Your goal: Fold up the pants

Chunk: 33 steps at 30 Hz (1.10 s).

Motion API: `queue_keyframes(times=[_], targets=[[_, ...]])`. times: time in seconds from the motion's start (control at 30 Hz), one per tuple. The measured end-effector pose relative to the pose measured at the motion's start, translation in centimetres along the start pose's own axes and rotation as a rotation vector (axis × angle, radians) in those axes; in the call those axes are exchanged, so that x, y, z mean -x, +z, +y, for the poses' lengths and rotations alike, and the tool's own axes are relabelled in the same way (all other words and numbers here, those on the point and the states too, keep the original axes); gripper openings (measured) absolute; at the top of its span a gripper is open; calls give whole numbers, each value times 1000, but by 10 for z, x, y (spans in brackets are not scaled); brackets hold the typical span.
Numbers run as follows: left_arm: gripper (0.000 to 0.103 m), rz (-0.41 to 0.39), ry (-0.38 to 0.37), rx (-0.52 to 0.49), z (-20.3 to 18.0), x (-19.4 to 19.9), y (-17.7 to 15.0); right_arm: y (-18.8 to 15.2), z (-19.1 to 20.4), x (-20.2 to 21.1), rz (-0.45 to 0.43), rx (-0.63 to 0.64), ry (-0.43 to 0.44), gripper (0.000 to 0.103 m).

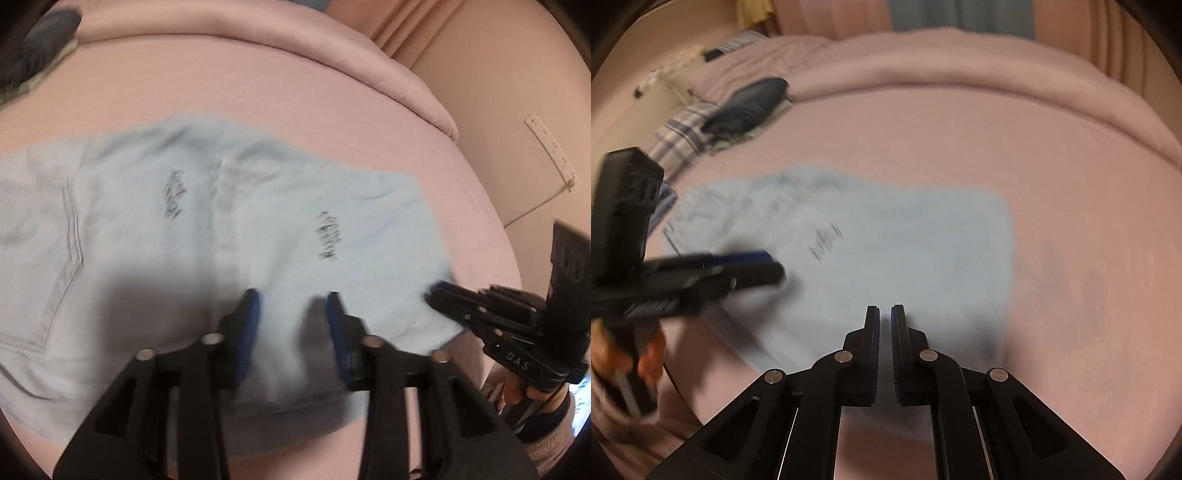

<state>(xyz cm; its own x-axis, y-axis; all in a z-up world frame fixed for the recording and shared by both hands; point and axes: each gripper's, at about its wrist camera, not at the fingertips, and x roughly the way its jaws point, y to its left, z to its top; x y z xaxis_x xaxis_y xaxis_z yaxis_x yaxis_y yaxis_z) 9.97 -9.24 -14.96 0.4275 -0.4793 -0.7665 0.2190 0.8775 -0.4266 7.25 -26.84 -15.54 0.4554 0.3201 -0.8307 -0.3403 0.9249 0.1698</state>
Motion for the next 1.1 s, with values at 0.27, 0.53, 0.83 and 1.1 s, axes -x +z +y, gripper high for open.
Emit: queue_keyframes(times=[0.27,0.53,0.83,1.1], targets=[[18,-10,-32,18,23,17,-14,-9,-25,32,-80,-90,38,6],[34,-31,-49,71,47,32,-15,-21,10,3,8,14,-26,7],[58,-214,-28,298,132,136,-62,4,59,17,-86,77,103,24],[66,-290,-66,654,218,178,-119,20,106,-5,-71,145,190,24]])
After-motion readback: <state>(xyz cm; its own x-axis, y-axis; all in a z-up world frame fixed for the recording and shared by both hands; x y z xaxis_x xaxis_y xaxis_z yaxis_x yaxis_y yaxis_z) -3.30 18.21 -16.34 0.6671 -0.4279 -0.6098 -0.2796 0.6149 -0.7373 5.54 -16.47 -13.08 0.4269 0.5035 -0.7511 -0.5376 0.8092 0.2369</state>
